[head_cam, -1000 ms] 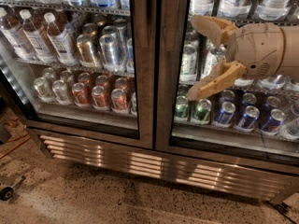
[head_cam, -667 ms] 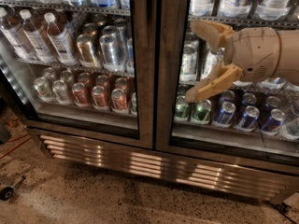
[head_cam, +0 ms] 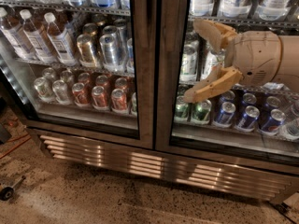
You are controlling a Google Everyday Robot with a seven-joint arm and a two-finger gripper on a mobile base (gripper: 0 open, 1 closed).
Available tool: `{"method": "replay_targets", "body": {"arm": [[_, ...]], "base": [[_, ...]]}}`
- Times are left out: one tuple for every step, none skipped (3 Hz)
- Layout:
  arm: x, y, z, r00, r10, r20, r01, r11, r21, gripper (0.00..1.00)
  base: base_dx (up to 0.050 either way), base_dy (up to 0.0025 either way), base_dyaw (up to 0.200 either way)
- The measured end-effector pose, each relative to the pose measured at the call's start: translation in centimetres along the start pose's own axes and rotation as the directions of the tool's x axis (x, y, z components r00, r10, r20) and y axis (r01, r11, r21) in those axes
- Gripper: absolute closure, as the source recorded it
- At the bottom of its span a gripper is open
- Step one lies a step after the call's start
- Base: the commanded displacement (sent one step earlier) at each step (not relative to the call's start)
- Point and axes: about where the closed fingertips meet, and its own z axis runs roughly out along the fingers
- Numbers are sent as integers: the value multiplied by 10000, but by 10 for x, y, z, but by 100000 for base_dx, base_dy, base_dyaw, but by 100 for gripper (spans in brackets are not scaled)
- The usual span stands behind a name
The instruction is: Open right fridge door
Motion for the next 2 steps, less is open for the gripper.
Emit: {"method": "replay_targets", "body": {"arm": [[0,0,0,10000,0,0,0,10000,0,0],[0,0,0,10000,0,0,0,10000,0,0]], "base": [[4545,182,7995],[-1,2,18978]]}}
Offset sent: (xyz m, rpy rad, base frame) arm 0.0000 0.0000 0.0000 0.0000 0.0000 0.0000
